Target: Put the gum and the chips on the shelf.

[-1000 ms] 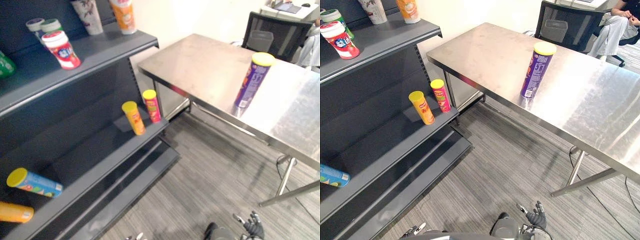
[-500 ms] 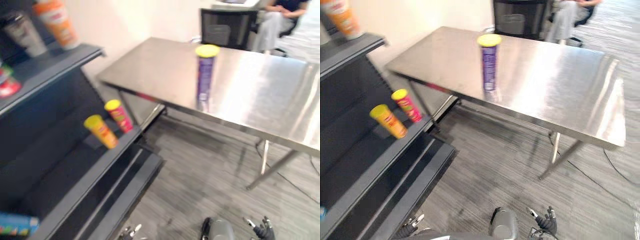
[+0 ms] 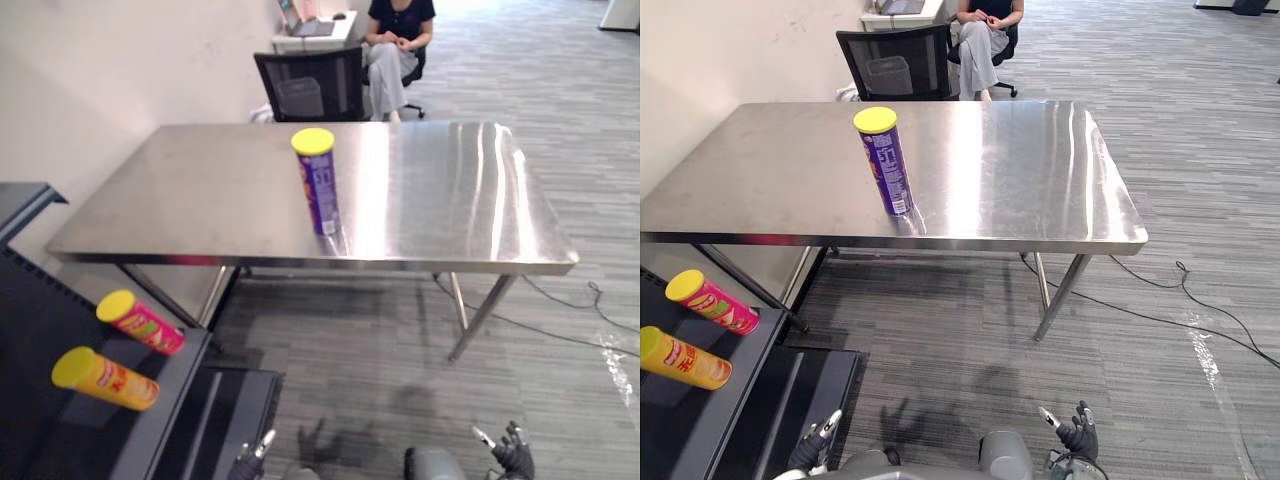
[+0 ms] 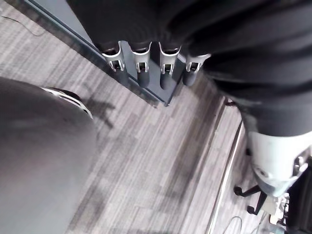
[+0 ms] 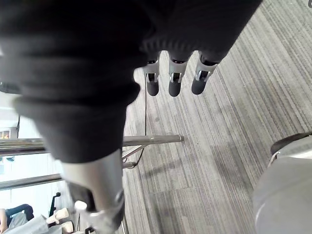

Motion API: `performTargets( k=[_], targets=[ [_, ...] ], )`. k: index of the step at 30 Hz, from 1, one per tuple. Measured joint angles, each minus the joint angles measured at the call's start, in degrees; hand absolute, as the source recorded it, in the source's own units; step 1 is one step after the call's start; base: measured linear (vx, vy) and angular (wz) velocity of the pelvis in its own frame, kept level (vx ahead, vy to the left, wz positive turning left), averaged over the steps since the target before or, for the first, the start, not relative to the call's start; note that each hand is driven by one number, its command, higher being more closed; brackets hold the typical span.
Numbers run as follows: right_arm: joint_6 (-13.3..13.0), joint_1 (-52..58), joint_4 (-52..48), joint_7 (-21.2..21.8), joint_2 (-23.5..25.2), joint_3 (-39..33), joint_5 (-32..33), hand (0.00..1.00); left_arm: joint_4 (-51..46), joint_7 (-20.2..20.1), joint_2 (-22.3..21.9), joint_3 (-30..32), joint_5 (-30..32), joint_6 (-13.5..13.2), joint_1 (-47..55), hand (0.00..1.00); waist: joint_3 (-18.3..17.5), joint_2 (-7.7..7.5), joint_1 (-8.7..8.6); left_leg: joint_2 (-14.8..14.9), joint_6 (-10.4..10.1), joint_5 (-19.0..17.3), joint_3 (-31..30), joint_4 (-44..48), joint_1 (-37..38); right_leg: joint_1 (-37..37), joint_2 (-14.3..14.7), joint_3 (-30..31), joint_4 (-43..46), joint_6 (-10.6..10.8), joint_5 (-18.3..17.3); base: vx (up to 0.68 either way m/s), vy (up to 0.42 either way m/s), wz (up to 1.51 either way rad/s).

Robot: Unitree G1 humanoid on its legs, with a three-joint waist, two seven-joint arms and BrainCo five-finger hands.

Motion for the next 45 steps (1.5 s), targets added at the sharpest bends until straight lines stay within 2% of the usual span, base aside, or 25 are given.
performTargets(
  k=[3,5,8,10,14,16,18,20,22,26,29,32,33,36,39,41,45],
  targets=[
    [-0.8,-0.7,0.1,-0.2,0.1,-0.1,-0.5,0.0,0.8,0.3,-0.1,-2.6,1.6,-0.9,-0.8,0.0,-1.0,0.1,-0.16,-2.0,1.4,-0.5,0.8,1.5,0.3,1.1,-0.9,1.9,-3.4,2.5,1.7,0.17,0.169,-0.39],
    [-1.2,-0.9,0.9,-0.4,0.1,-0.3,-0.5,0.0,2.4,0.0,-0.1,-4.7,2.4,-0.9,-2.1,0.0,-1.2,0.44,-0.35,-2.6,1.4,-0.5,-0.4,1.1,1.2,2.9,-1.2,1.9,-6.2,2.9,3.1,0.2,0.159,-0.26],
    [-1.3,-2.7,5.2,-0.8,0.1,-0.5,-0.5,0.0,4.6,-0.2,0.4,-6.5,2.4,-0.3,-3.3,0.0,-2.0,0.63,-0.25,-2.8,1.6,-0.4,-0.2,-1.2,3.2,4.4,-1.2,-0.2,-10.7,2.6,6.7,0.1,0.078,-0.41],
    [-1.4,-3.6,7.3,-1.3,0.0,-0.6,-0.5,0.0,5.3,-0.8,0.4,-6.5,2.4,0.0,-3.6,0.0,-2.2,0.84,-0.18,-2.4,2.0,-0.2,0.8,-3.3,4.7,4.8,-0.8,-5.6,-13.5,1.2,10.5,0.03,0.011,-0.57],
    [-1.9,-4.3,9.8,-2.5,0.0,-3.1,-0.5,0.0,6.1,-1.2,0.7,-6.2,2.3,0.5,-3.6,0.0,-2.3,0.56,-0.05,-2.2,2.8,0.3,5.2,-5.0,6.6,6.7,-1.0,-14.5,-19.2,-1.1,14.5,-0.05,0.002,-0.56],
    [-2.0,-4.4,11.1,-3.4,-0.2,-4.7,0.0,0.0,6.2,-1.1,0.8,-6.1,2.4,0.5,-3.6,0.0,-2.3,0.35,-0.06,-2.8,2.9,0.3,6.0,-5.0,7.0,8.3,-1.2,-14.7,-22.4,0.1,15.7,-0.09,0.021,-0.31],
    [-2.0,-4.3,11.6,-4.5,-0.2,-6.2,1.5,0.0,6.2,-1.1,0.8,-5.6,2.6,0.5,-3.6,0.0,-2.2,0.53,-0.03,-2.7,3.4,-0.1,5.9,-5.0,6.8,9.0,-1.1,-15.5,-25.1,0.0,16.1,-0.13,0.017,0.01],
    [-1.9,-4.9,11.4,-6.9,-0.2,-10.9,3.8,0.0,6.0,-1.1,0.7,-3.8,4.2,0.8,-3.5,0.0,-2.2,0.58,0.18,-2.4,3.9,-1.1,5.2,-6.5,6.8,9.2,-0.8,-17.3,-26.9,-0.1,16.5,-0.15,-0.001,0.08],
    [-1.8,-6.0,10.2,-9.0,-1.1,-16.5,5.7,0.0,5.1,-1.2,0.8,-2.7,4.6,1.0,-2.8,0.0,-2.1,0.1,0.21,-2.3,3.2,-1.5,5.2,-6.6,6.9,10.1,-0.6,-17.8,-28.4,-0.1,16.6,-0.07,-0.013,-0.06],
    [-1.2,-8.4,3.9,-11.6,-6.3,-26.8,11.0,0.0,3.8,-1.2,1.2,-0.9,4.6,1.1,-1.2,0.0,-2.4,0.07,0.36,-2.3,3.0,-1.8,5.9,-6.6,6.7,10.4,-0.3,-18.1,-30.4,-0.1,16.6,-0.01,0.006,-0.14],
    [-1.3,-9.8,-3.4,-14.0,-10.5,-32.6,13.1,0.0,3.1,-1.0,1.7,0.3,4.6,1.8,0.2,0.0,-3.1,-0.74,0.33,-2.7,3.0,-2.3,5.9,-6.5,6.7,10.2,-0.7,-18.2,-30.4,0.2,19.1,0.05,0.035,-0.02],
    [-1.6,-12.4,-15.0,-15.7,-14.0,-32.1,12.4,0.0,1.5,-1.1,1.9,0.4,4.7,2.4,1.7,0.0,-3.6,-0.9,0.29,-2.7,3.3,-2.3,4.2,-6.0,6.0,9.7,-0.6,-18.0,-30.3,0.5,20.0,0.09,0.031,-0.04],
    [-1.6,-13.0,-17.2,-15.9,-14.5,-31.4,12.2,0.0,1.2,-1.1,1.9,0.4,4.7,2.6,1.7,0.0,-3.9,-0.42,0.29,-2.8,3.3,-2.3,3.4,-5.8,5.9,9.6,-0.4,-18.0,-30.3,0.5,20.1,0.09,0.002,-0.03],
    [-0.6,-16.7,-26.0,-16.0,-17.0,-27.0,7.7,0.0,-0.5,-1.2,2.2,0.4,5.2,3.5,2.1,0.0,-4.1,-0.99,0.62,-3.1,3.4,-2.3,1.0,-5.7,5.3,9.3,-0.1,-18.3,-30.3,0.5,20.3,0.07,0.018,0.04],
    [1.8,-19.2,-33.2,-13.0,-18.7,-21.4,4.2,0.0,-0.7,-1.1,2.3,0.3,6.8,3.6,2.1,0.0,-4.1,-0.99,0.78,-3.6,3.4,-2.3,-0.1,-5.6,5.0,9.3,-0.5,-18.7,-30.3,0.5,20.3,0.03,0.038,0.07],
    [3.3,-19.8,-39.5,-9.2,-18.7,-16.0,0.9,0.0,-0.8,-1.0,2.3,0.3,7.3,3.5,2.1,0.0,-4.1,-1.0,1.64,-3.8,3.4,-2.3,-0.8,-5.5,5.1,9.6,-0.8,-19.1,-30.3,0.5,20.3,0.01,0.042,0.09],
    [5.6,-22.5,-43.0,-1.2,-18.9,-9.0,0.7,0.0,-1.1,-0.9,2.2,0.3,8.6,3.4,2.2,0.0,-4.0,-1.28,2.08,-4.6,3.6,-2.2,-3.4,-5.5,4.9,10.3,-1.6,-20.7,-30.3,0.5,20.3,-0.03,0.039,0.24]
  ],
)
